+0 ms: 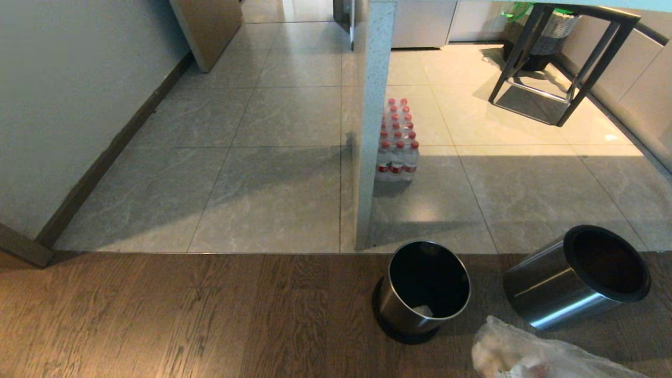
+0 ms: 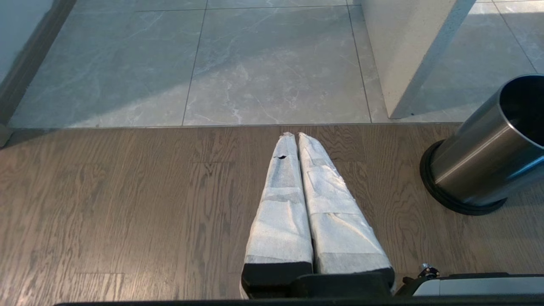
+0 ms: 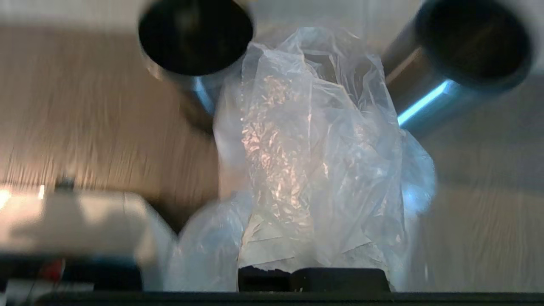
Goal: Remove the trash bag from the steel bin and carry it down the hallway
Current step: Put the trash bag at the door
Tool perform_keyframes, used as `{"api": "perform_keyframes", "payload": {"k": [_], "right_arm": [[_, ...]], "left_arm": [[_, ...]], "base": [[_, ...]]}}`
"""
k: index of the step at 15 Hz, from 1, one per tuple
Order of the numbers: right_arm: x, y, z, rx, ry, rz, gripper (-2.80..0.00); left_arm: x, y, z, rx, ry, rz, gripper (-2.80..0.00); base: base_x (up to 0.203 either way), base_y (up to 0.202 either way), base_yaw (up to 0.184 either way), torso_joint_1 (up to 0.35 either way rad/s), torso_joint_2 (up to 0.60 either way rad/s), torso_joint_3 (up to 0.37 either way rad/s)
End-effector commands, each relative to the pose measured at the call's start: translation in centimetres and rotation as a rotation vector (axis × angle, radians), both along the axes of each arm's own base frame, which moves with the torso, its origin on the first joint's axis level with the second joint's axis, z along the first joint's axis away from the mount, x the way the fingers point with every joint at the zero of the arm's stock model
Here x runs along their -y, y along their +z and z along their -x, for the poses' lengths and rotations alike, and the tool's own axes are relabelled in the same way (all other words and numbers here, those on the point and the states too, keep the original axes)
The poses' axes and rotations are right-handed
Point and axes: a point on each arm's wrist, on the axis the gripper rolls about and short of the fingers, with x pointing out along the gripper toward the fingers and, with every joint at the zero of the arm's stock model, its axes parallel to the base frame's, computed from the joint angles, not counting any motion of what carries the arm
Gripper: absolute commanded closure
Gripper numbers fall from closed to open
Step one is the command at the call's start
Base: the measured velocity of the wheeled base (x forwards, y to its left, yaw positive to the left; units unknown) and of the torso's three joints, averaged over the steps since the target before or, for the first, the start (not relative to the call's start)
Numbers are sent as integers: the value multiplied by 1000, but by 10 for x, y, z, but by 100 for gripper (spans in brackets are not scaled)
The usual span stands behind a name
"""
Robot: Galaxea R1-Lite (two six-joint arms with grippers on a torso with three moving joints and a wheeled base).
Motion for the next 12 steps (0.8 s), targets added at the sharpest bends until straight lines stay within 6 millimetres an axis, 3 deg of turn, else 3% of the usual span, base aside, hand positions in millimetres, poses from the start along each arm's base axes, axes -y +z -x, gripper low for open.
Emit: {"api": "perform_keyframes", "payload": {"k": [1,4,12], "right_arm": [[0,-4,10,135,-8,-5,0],[0,-6,6,221,-25,-37,0],[0,-7,7,203,-24,-42,0]], "left_arm": [[0,0,0,0,0,0,0],[0,0,0,0,0,0,0],[0,0,0,1,0,0,0]], "base": [[0,0,0,0,0,0],[0,0,0,0,0,0],[0,0,0,0,0,0]]}}
